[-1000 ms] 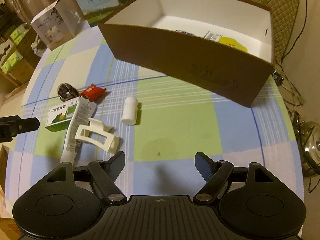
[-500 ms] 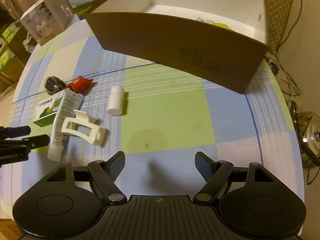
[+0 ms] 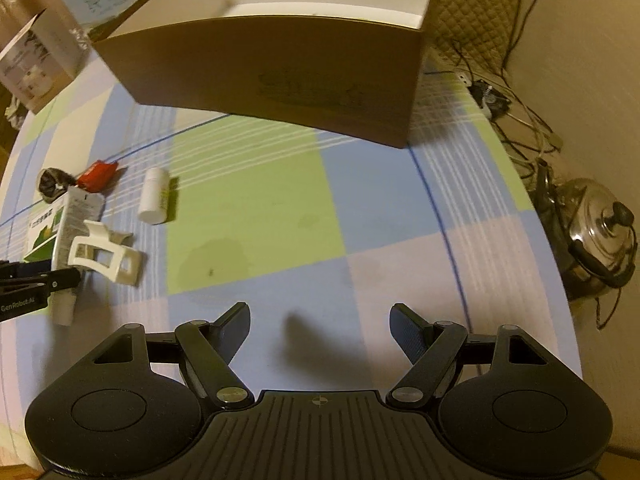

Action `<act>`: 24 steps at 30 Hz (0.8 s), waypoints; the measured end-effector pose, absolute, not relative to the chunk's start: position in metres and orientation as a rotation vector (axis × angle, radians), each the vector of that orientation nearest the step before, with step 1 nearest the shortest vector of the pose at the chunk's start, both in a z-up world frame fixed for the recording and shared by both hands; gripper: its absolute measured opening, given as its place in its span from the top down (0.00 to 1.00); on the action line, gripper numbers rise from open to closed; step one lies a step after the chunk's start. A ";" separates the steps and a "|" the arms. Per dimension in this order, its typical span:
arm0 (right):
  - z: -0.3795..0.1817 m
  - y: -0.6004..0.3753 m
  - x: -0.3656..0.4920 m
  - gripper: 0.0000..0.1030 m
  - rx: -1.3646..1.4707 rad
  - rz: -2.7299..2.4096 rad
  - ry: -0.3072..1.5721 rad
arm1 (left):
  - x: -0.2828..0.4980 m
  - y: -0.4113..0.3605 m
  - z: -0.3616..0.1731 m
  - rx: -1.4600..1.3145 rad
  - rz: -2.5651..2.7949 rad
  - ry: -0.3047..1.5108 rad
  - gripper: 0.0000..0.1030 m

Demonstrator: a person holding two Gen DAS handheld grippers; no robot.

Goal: Organize objects
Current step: 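Grasp the blue toothpaste tube with left tool while right tool moves toward the white pill bottle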

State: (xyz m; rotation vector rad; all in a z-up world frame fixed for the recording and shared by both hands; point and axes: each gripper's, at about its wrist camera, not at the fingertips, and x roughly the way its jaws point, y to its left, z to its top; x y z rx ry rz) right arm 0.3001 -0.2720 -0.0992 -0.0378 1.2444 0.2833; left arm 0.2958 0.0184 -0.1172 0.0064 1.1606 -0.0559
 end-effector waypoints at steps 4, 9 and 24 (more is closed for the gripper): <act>-0.100 -0.275 0.300 0.27 -0.031 0.278 1.242 | 0.291 0.014 -0.117 0.032 -0.082 1.153 0.85; -0.101 -0.276 0.301 0.27 -0.031 0.282 1.244 | 0.293 0.014 -0.118 0.032 -0.084 1.164 0.85; -0.099 -0.274 0.308 0.28 -0.038 0.336 1.201 | 0.281 0.006 -0.088 0.064 -0.091 1.050 0.86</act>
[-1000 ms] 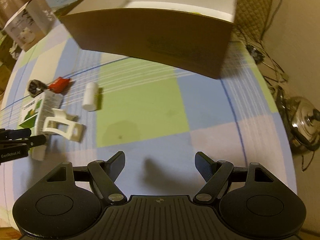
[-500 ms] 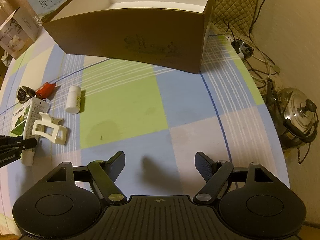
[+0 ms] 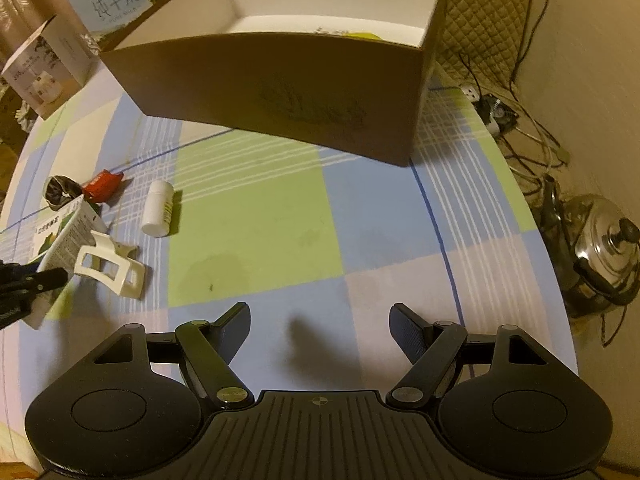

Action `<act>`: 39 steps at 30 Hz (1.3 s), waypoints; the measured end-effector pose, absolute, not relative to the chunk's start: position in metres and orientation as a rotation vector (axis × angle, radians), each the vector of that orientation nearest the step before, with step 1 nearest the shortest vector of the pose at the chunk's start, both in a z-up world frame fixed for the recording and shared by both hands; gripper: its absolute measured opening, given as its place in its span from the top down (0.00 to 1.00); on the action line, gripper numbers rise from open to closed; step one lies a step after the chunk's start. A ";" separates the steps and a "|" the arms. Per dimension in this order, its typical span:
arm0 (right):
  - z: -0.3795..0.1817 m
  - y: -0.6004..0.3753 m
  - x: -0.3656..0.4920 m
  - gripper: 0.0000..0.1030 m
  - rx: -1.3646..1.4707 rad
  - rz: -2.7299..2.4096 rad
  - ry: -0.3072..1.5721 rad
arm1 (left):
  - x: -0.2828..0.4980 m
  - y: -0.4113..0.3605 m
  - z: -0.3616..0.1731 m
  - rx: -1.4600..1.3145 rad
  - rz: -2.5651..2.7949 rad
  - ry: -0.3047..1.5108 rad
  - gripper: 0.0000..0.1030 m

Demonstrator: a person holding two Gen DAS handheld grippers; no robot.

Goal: Organize objects
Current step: 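Grasp the blue toothpaste tube with left tool while right tool moves toward the white pill bottle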

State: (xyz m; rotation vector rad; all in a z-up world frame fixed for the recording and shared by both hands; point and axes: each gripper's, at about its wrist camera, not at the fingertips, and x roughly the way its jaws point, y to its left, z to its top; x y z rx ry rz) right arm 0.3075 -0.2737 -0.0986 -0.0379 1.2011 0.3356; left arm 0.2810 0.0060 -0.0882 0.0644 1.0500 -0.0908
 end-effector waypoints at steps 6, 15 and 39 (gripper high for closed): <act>-0.094 -0.252 0.313 0.28 -0.059 0.412 1.166 | 0.274 0.014 -0.064 0.041 -0.075 0.996 0.87; -0.091 -0.230 0.318 0.29 -0.088 0.469 1.149 | 0.241 0.035 -0.093 -0.019 0.010 1.126 0.87; -0.096 -0.226 0.314 0.35 -0.073 0.494 1.134 | 0.242 0.044 -0.074 -0.055 0.056 1.067 0.95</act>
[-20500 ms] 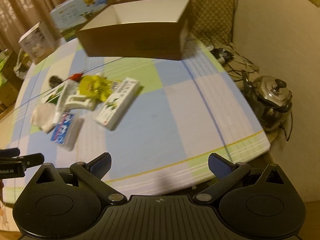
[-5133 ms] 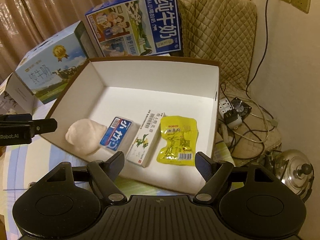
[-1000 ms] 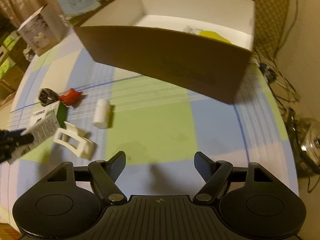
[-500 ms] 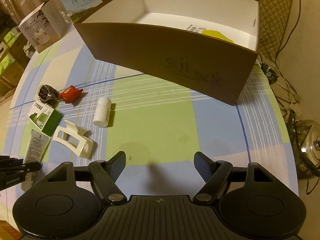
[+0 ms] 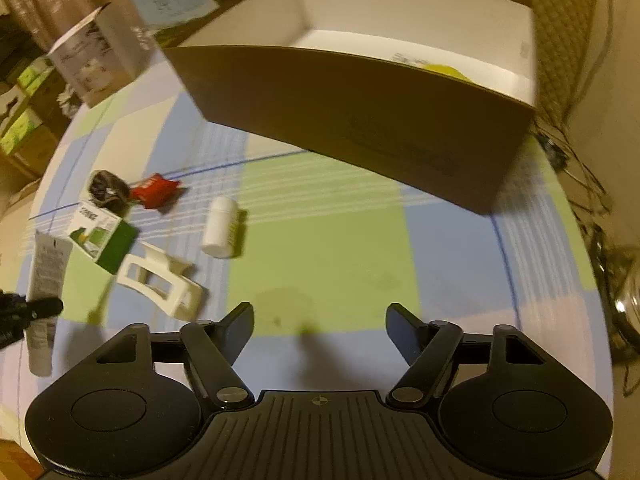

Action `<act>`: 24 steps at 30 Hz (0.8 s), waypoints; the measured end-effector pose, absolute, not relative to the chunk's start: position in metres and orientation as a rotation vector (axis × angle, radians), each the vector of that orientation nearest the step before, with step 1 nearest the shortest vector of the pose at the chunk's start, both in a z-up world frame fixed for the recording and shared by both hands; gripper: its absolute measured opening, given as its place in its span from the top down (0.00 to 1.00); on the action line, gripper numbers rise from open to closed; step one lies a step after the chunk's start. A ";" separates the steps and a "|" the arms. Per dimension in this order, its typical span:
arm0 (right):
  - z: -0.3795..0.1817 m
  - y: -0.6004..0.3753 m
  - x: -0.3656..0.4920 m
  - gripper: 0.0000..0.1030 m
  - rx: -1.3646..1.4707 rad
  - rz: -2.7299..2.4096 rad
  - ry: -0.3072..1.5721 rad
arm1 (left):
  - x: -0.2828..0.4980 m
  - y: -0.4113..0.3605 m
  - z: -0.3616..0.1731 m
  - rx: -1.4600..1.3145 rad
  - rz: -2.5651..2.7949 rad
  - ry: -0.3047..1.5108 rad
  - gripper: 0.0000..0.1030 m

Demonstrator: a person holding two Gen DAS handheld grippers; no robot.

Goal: Organize objects
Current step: 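Grasp the blue toothpaste tube with left tool while right tool moves toward the white pill bottle, then grasp the white pill bottle with right tool while left tool holds the toothpaste tube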

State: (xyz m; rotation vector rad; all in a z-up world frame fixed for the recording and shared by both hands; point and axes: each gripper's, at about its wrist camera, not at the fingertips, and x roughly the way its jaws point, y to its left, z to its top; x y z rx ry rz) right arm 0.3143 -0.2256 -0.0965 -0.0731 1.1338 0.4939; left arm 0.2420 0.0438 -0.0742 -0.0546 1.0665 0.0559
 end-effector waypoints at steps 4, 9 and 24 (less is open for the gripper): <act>-0.099 -0.205 0.319 0.43 -0.090 0.550 1.125 | 0.243 0.054 -0.062 -0.078 0.093 1.035 0.95; -0.100 -0.182 0.324 0.45 -0.110 0.599 1.107 | 0.245 0.070 -0.055 -0.109 0.154 1.017 0.95; -0.124 -0.132 0.347 0.53 -0.139 0.622 1.112 | 0.252 0.108 -0.052 -0.149 0.269 1.011 0.95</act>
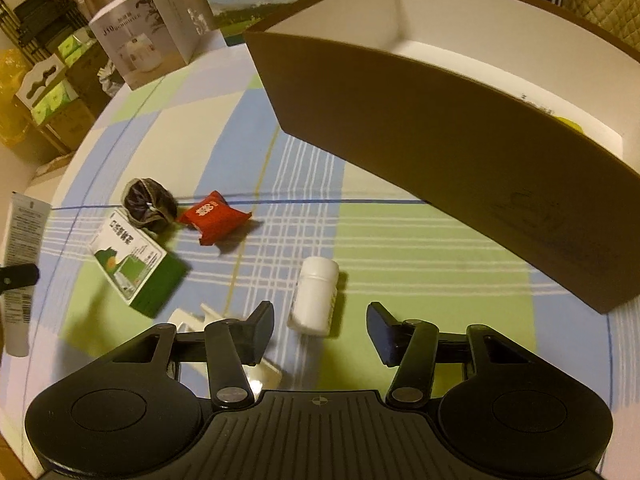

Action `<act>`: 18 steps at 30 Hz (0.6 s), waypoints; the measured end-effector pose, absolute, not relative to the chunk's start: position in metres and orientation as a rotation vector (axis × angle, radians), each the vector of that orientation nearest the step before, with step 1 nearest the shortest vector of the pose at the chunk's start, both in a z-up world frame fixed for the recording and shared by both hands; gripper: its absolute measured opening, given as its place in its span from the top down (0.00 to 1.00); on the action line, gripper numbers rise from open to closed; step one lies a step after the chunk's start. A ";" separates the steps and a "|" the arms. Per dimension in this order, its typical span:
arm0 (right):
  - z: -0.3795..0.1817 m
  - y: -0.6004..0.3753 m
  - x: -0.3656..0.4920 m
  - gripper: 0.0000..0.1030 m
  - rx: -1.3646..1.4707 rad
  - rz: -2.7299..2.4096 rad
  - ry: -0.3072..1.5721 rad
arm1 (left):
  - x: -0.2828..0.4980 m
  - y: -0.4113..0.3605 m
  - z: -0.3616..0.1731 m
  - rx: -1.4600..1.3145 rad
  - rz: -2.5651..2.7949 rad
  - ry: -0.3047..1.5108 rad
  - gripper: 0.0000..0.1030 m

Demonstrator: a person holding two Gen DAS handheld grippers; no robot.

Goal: Organize objects
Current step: 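Grasp the white pill bottle with right tool while left tool holds the toothpaste tube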

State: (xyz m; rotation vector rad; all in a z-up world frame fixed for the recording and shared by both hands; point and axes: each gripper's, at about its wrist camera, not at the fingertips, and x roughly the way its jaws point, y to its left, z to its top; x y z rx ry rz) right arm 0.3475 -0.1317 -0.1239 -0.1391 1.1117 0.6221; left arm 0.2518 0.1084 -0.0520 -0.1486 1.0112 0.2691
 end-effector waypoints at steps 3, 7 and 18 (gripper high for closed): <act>-0.131 -0.124 0.352 0.55 -0.151 0.614 1.121 | 0.254 0.113 -0.052 -0.149 0.283 1.012 0.95; -0.138 -0.116 0.356 0.61 -0.169 0.604 1.131 | 0.255 0.119 -0.054 -0.156 0.298 1.014 0.95; -0.143 -0.111 0.359 0.77 -0.214 0.593 1.117 | 0.260 0.128 -0.055 -0.164 0.314 1.019 0.95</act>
